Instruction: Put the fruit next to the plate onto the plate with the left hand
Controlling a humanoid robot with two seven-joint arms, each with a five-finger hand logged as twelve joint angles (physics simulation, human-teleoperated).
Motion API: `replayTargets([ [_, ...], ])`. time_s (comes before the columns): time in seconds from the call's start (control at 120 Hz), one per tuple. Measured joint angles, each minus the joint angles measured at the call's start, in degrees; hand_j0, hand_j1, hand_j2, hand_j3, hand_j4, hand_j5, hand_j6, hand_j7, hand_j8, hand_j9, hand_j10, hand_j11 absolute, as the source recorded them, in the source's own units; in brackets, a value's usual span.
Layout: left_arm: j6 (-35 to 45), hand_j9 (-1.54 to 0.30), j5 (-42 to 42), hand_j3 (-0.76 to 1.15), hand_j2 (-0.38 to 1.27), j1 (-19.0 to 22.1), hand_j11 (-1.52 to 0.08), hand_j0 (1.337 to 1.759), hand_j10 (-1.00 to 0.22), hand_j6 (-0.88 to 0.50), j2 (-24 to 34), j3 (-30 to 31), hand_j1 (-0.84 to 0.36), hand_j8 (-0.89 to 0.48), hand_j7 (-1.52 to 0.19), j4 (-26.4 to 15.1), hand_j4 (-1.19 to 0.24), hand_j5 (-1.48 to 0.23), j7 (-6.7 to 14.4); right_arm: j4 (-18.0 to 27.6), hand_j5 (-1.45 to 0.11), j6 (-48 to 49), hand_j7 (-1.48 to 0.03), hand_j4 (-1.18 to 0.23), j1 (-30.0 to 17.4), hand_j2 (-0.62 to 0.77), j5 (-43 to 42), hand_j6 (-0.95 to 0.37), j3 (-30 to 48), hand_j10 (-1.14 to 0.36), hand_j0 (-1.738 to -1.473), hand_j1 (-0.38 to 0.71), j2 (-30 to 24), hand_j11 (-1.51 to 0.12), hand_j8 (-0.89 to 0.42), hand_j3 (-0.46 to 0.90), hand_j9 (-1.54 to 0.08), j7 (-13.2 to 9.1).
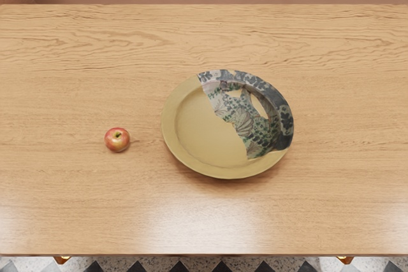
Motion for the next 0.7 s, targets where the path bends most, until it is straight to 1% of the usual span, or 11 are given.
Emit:
replayTargets([
  [0.2, 0.1, -0.03, -0.2, 0.0, 0.01, 0.1, -0.03, 1.632, -0.02, -0.02, 0.8, -0.3, 0.32, -0.02, -0.03, 0.2, -0.02, -0.03, -0.1, -0.1, 0.0, -0.1, 0.0, 0.0, 0.2, 0.0, 0.1, 0.0, 0.1, 0.0, -1.632, -0.34, 0.0, 0.0, 0.0, 0.0, 0.0, 0.0],
  [0.267, 0.1, -0.03, -1.3, 0.0, 0.01, -0.5, -0.03, 1.639, -0.02, -0.02, 10.7, -4.0, 0.32, -0.02, -0.03, 1.6, -0.02, -0.03, -0.1, -0.1, 0.0, -0.1, 0.0, 0.0, 0.1, 0.0, 0.1, 0.0, 0.1, 0.0, -1.639, -0.35, 0.0, 0.0, 0.0, 0.0, 0.0, 0.0],
  [0.35, 0.2, -0.03, -4.4, 0.0, 0.01, -3.6, -0.03, 1.646, -0.02, -0.02, 24.4, -13.4, 0.32, -0.02, -0.03, 2.9, -0.02, -0.03, -0.1, -0.1, 0.0, -0.1, 0.0, 0.0, 0.0, 0.0, 0.1, 0.0, 0.0, 0.0, -1.646, -0.35, 0.0, 0.0, 0.0, 0.0, 0.0, 0.0],
  [0.392, 0.2, -0.03, -5.9, 0.0, 0.0, -8.3, -0.03, 1.648, -0.02, -0.02, 31.0, -17.2, 0.32, -0.02, -0.03, 3.3, -0.02, -0.03, -0.1, -0.1, 0.0, -0.1, 0.0, 0.0, 0.0, 0.0, 0.1, 0.0, 0.0, 0.0, -1.648, -0.35, 0.0, 0.0, 0.0, 0.0, 0.0, 0.0],
  [0.467, 0.2, -0.03, -6.8, 0.0, 0.0, -21.7, -0.03, 1.651, -0.02, -0.02, 42.1, -19.7, 0.32, -0.02, -0.03, 3.8, -0.02, -0.03, -0.1, -0.1, 0.0, -0.1, 0.0, 0.0, 0.0, 0.0, 0.1, 0.0, 0.0, 0.0, -1.651, -0.35, 0.0, 0.0, 0.0, 0.0, 0.0, 0.0],
  [0.5, 0.2, -0.03, -6.6, 0.0, 0.0, -27.7, -0.03, 1.652, -0.02, -0.02, 46.6, -17.4, 0.32, -0.02, -0.03, 4.0, -0.02, -0.03, -0.1, -0.1, 0.0, -0.1, 0.0, 0.0, 0.0, 0.0, 0.1, 0.0, 0.0, 0.0, -1.652, -0.35, 0.0, 0.0, 0.0, 0.0, 0.0, 0.0],
  [0.567, 0.0, -0.03, -6.2, 0.0, 0.0, -39.2, -0.03, 1.654, -0.02, -0.02, 55.4, -9.2, 0.32, -0.02, -0.03, 3.1, -0.02, -0.03, -0.1, -0.1, 0.0, -0.1, 0.0, 0.0, 0.0, 0.0, 0.1, 0.0, 0.0, 0.0, -1.654, -0.35, 0.0, 0.0, 0.0, 0.0, 0.0, 0.0],
  [0.6, -0.1, -0.03, -6.1, 0.0, 0.0, -44.5, -0.03, 1.654, -0.02, -0.02, 60.5, -6.0, 0.32, -0.02, -0.03, 0.9, -0.02, -0.03, -0.1, -0.1, 0.0, -0.1, 0.0, 0.0, 0.0, 0.0, 0.1, 0.0, 0.0, 0.0, -1.654, -0.35, 0.0, 0.0, 0.0, 0.0, 0.0, 0.0],
  [0.642, -0.2, -0.03, -5.7, 0.0, 0.0, -51.5, -0.03, 1.655, -0.02, -0.02, 67.6, -3.2, 0.32, -0.02, -0.03, -4.0, -0.02, -0.03, -0.1, -0.1, 0.0, -0.1, 0.0, 0.0, 0.0, 0.0, 0.1, 0.0, 0.0, 0.0, -1.655, -0.35, 0.0, 0.0, 0.0, 0.0, 0.0, 0.0],
  [0.675, -0.3, -0.03, -4.8, 0.0, 0.0, -57.5, -0.03, 1.656, -0.02, -0.02, 69.9, -1.7, 0.32, -0.02, -0.03, -8.6, -0.02, -0.03, -0.1, -0.1, 0.0, -0.1, 0.0, 0.0, 0.0, 0.0, 0.1, 0.0, 0.0, 0.0, -1.656, -0.35, 0.0, 0.0, 0.0, 0.0, 0.0, 0.0],
  [0.7, -0.3, -0.03, -3.6, 0.0, 0.0, -59.2, -0.03, 1.656, -0.02, -0.02, 71.1, -0.8, 0.32, -0.02, -0.03, -12.2, -0.02, -0.03, -0.1, -0.1, 0.0, -0.1, 0.0, 0.0, 0.0, 0.0, 0.1, 0.0, 0.0, 0.0, -1.656, -0.35, 0.0, 0.0, 0.0, 0.0, 0.0, 0.0],
])
